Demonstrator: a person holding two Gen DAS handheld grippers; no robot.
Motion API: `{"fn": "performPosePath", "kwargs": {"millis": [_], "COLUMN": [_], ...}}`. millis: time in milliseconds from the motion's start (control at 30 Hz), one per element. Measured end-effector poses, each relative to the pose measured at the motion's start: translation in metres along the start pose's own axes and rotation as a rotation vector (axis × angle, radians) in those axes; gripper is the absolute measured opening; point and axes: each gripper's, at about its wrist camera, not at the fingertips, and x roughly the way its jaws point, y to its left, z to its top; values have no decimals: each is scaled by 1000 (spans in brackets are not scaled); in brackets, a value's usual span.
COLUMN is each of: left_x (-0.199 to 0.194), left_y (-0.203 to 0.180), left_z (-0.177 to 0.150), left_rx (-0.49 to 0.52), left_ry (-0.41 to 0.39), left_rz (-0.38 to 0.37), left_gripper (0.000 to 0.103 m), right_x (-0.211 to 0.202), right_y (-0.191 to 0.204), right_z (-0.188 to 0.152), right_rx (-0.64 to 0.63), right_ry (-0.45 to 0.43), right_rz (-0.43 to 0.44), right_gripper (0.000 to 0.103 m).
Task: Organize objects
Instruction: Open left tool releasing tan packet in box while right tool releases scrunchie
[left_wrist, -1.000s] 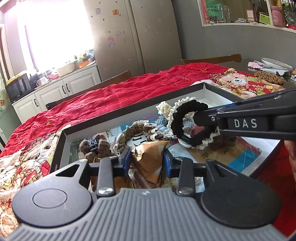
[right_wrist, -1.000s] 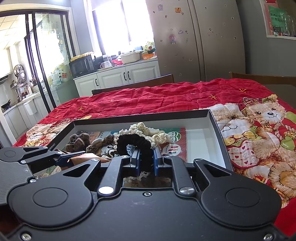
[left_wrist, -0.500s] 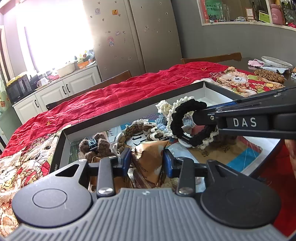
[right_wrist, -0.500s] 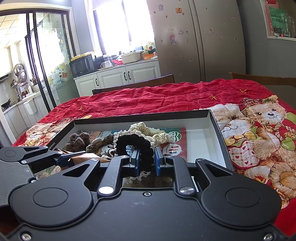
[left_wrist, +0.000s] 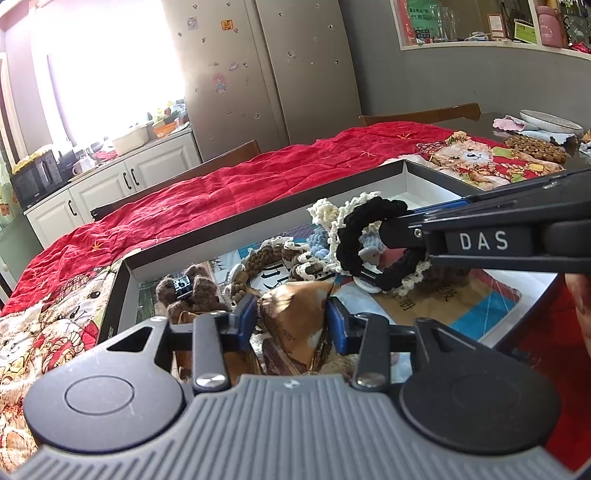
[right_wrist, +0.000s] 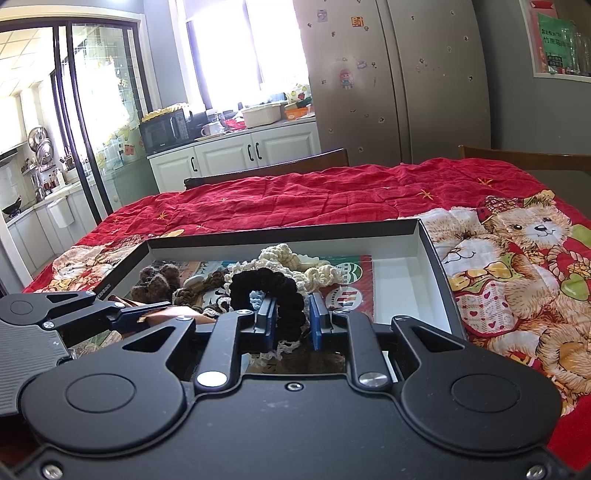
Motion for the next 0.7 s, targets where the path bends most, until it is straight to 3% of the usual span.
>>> {"fn": "performPosePath", "kwargs": {"millis": [133,267,700], "left_x": [-1,-2,-19], "left_y": [-2,-3,-5], "left_z": [0,1,5], "left_rx": [6,8,20], "left_ry": [-3,-6,-49], "left_rz": [1,1,23], "left_gripper": [62,66,81], "right_x": [0,-1,-15], "right_y": [1,1,3], "right_z": [0,1,3], "right_rx": [-5,-7,-15], "right_ry": [-2,-5,-34], "right_rz": [-5,-7,-12], "right_gripper": [21,37,51]}}
